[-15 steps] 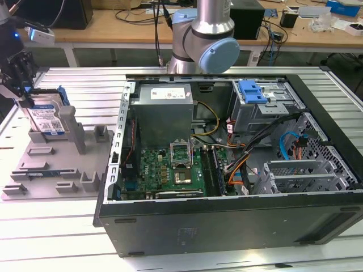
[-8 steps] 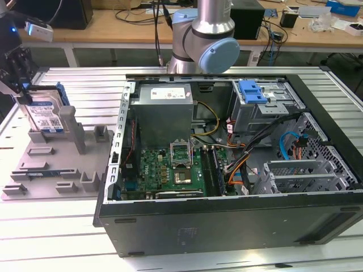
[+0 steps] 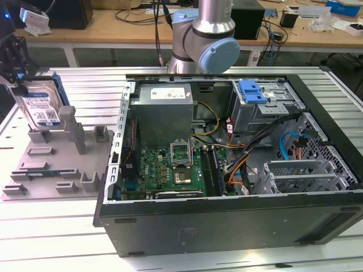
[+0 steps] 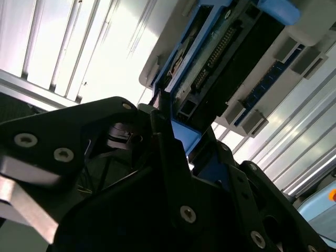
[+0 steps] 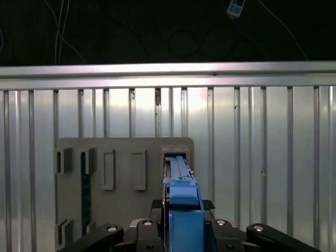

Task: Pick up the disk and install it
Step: 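Pick up the disk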

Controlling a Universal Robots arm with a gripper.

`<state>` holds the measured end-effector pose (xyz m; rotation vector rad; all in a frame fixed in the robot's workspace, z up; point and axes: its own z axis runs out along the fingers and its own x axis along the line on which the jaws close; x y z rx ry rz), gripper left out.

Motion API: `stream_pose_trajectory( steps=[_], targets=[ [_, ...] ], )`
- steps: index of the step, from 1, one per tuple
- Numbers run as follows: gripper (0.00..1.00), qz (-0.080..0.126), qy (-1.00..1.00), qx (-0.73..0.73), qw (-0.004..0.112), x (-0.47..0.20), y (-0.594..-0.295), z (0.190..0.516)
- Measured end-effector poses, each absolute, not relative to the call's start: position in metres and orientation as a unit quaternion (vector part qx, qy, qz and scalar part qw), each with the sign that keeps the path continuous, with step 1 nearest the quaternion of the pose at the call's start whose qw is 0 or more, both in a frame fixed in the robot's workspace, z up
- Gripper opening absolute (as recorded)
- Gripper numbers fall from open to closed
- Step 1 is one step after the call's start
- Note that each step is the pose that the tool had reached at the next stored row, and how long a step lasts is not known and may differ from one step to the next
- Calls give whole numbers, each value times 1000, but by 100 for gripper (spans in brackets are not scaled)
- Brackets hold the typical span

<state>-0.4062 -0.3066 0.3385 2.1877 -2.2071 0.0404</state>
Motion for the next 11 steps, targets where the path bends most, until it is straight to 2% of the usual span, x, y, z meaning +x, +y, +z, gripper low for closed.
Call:
stream_pose_trajectory(
  steps=[11],
  targets=[
    [36, 14, -710, 704, 16, -406, -307, 375]
  ],
)
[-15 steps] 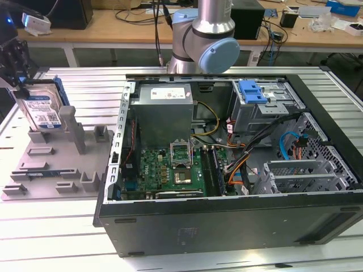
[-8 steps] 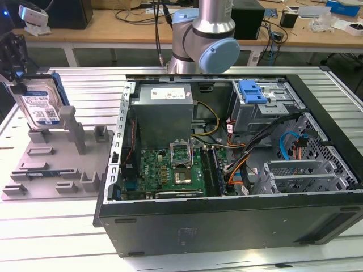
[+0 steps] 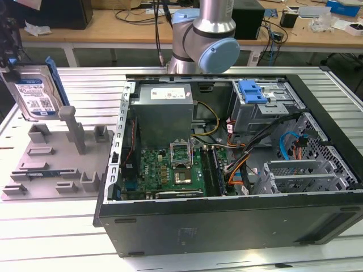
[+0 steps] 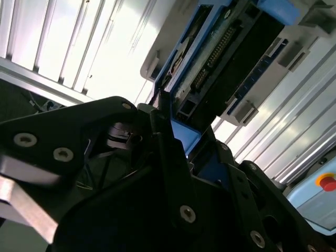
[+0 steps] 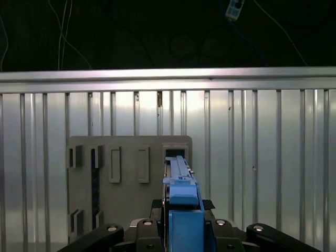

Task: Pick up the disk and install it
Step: 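Pick up the disk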

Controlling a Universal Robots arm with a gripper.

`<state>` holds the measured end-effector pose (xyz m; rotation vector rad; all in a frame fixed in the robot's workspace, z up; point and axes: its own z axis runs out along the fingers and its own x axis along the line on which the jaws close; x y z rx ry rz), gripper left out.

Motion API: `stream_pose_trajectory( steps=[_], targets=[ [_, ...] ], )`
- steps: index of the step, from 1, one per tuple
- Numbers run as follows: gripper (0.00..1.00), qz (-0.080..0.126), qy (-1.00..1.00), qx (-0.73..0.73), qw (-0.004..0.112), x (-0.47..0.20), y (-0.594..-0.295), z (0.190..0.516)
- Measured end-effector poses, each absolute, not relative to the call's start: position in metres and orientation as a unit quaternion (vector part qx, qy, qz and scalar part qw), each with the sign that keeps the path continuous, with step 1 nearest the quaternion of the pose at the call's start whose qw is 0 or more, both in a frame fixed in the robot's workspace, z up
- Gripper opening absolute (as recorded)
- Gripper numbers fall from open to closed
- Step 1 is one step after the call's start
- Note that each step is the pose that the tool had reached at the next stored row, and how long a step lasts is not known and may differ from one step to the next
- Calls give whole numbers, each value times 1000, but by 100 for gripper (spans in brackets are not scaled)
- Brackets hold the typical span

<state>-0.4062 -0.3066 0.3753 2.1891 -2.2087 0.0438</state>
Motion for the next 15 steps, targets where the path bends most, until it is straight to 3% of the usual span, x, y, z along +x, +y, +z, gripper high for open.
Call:
stream_pose_trajectory(
  steps=[15],
  targets=[
    [36, 16, -710, 704, 14, -406, -307, 459]
  ],
)
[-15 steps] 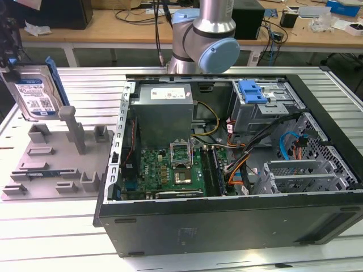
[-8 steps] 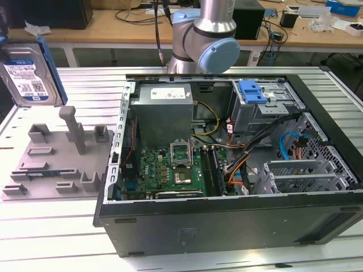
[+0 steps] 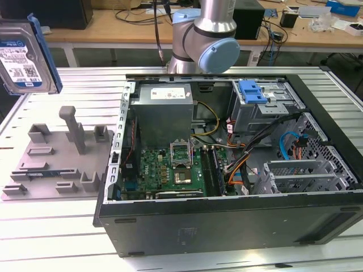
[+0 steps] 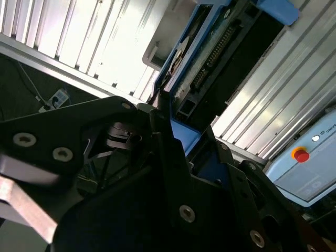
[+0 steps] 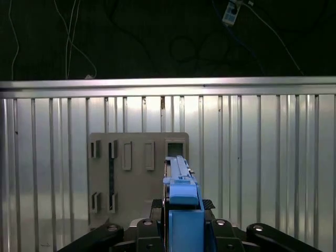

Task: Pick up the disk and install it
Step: 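Pick up the disk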

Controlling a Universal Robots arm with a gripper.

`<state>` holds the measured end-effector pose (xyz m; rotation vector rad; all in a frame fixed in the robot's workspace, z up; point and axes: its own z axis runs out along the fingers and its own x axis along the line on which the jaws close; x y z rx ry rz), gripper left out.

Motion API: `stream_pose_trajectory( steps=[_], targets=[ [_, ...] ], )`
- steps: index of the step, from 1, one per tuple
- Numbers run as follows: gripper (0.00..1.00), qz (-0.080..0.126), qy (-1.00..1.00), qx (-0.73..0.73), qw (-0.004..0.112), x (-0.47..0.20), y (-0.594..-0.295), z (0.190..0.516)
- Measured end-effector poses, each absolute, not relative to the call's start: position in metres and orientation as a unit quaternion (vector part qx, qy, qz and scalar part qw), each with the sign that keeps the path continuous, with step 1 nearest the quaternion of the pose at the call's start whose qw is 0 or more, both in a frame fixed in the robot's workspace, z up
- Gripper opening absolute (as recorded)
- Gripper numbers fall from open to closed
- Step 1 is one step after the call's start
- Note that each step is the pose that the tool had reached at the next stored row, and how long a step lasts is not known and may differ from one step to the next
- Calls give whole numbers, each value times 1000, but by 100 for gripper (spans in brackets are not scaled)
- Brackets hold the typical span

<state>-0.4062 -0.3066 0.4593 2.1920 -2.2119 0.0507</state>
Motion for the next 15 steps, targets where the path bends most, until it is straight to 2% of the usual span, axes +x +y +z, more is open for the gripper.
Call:
stream_pose_trajectory(
  steps=[3, 15],
  targets=[
    [36, 17, -710, 704, 13, -406, -307, 468],
    [36, 17, -710, 704, 13, -406, -307, 468]
  ],
)
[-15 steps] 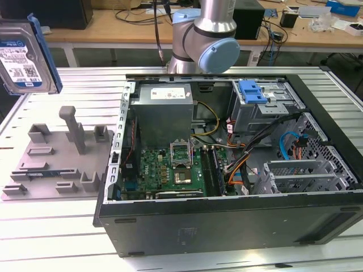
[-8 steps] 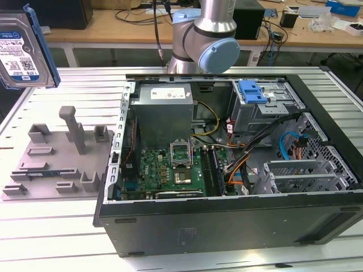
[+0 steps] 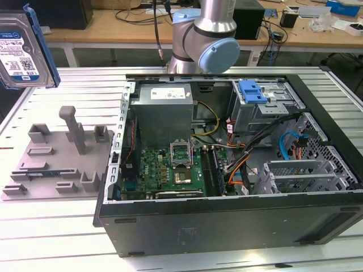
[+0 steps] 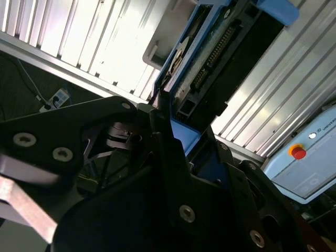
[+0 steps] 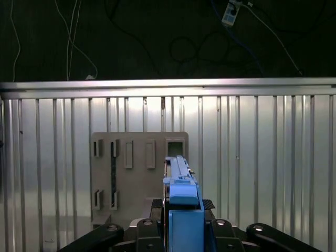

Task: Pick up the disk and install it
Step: 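Pick up the disk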

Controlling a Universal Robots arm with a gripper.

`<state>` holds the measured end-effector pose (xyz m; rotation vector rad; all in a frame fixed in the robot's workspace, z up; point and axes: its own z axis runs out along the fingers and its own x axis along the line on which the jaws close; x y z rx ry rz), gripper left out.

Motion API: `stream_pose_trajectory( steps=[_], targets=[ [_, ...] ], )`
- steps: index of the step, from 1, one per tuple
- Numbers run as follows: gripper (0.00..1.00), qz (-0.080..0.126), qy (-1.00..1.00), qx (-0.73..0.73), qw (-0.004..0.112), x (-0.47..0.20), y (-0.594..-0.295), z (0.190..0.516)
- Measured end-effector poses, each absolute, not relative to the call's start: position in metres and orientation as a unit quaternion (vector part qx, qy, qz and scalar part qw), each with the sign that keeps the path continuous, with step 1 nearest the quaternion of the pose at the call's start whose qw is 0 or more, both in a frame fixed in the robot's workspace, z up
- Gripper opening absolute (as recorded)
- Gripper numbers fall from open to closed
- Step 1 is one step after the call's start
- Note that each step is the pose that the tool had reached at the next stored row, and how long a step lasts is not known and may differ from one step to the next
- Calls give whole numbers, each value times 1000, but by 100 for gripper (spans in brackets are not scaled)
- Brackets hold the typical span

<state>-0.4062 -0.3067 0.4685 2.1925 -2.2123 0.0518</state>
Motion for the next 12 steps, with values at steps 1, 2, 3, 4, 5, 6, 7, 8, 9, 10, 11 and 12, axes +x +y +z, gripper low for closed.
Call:
stream_pose_trajectory(
  steps=[1, 2, 3, 4, 5, 6, 7, 8, 9, 10, 11, 12],
  targets=[
    [36, 17, -710, 704, 13, -406, -307, 469],
    [36, 17, -710, 704, 13, -406, -307, 469],
    [36, 17, -710, 704, 13, -406, -307, 471],
    [36, 17, -710, 704, 13, -406, -307, 472],
    [36, 17, -710, 704, 13, -406, -307, 474],
    [36, 17, -710, 704, 13, -406, -307, 476],
    [36, 17, -710, 704, 13, -406, -308, 478],
    [36, 17, -710, 704, 13, -406, -309, 479],
    [36, 17, -710, 704, 13, -405, -310, 482],
    [36, 17, -710, 704, 13, -405, -312, 484],
    [36, 17, -710, 704, 13, -404, -314, 487],
    [36, 17, -710, 704, 13, -403, -315, 488]
  ],
)
